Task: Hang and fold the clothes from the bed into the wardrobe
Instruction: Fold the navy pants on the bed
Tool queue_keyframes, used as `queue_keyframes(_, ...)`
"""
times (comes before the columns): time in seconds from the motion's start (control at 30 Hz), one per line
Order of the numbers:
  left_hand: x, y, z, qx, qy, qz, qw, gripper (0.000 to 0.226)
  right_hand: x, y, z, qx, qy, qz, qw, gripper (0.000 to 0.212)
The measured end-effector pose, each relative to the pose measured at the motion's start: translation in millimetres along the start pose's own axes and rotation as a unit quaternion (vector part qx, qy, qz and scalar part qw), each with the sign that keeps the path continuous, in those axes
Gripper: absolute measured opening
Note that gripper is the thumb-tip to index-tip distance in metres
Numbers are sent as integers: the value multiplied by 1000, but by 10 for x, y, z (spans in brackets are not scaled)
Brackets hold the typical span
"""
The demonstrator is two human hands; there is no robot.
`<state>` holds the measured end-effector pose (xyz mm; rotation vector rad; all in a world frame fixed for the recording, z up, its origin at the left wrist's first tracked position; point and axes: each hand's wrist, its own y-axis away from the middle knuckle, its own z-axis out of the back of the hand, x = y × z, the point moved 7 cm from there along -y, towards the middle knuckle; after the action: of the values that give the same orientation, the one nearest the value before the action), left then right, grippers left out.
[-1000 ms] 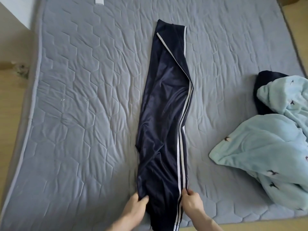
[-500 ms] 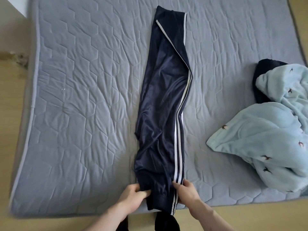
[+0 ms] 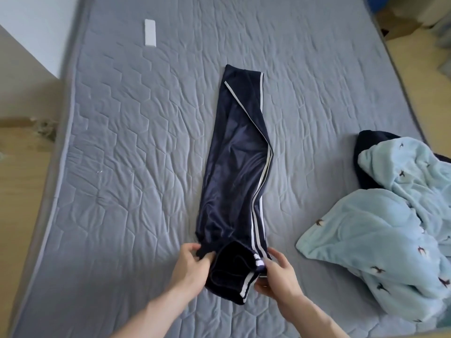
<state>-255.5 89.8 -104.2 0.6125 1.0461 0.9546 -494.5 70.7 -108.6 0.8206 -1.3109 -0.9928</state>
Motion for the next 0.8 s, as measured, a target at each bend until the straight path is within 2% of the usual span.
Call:
queue_keyframes(0.1,-463,-116,51,13,48,-45,998,12,431,-24,-21,-6,0,9,1000,12)
queue_keyframes(0.13,-639,-147,56,29,79,-54,995,3,578,-51,-32,-11,-11,10,1000,14)
queue_keyframes(0.23,-1140,-286,77,61,141,-74,985,19,1041,-131,-130,6,-80,3,997,29)
queue_keyframes(0.4,-1844,-597,177,75,218,-98,968,18,1743,-290,-276,57,-106,49,992,28)
queue_keyframes(0.43,-1914,-680,199,61,210,-110,970,17,1847,-335,-291,59,-103,71,990,26)
queue_keyframes(0.5,-1950,-849,261,-3,113,-140,984,33,1945,-453,-295,34,-78,114,990,28)
queue_keyframes(0.57,-1805,-1002,281,-64,-32,-142,987,51,1867,-612,-229,-34,19,147,988,45)
queue_keyframes(0.6,-1668,-1073,258,-71,-70,-124,987,58,1779,-690,-195,-67,99,159,980,56)
queue_keyframes(0.67,-1351,-1204,173,-52,-80,-81,992,70,1529,-823,-156,-94,209,157,960,74)
queue_keyframes(0.8,-899,-1391,34,-8,-65,-32,997,84,1113,-1104,-158,-81,220,107,966,92)
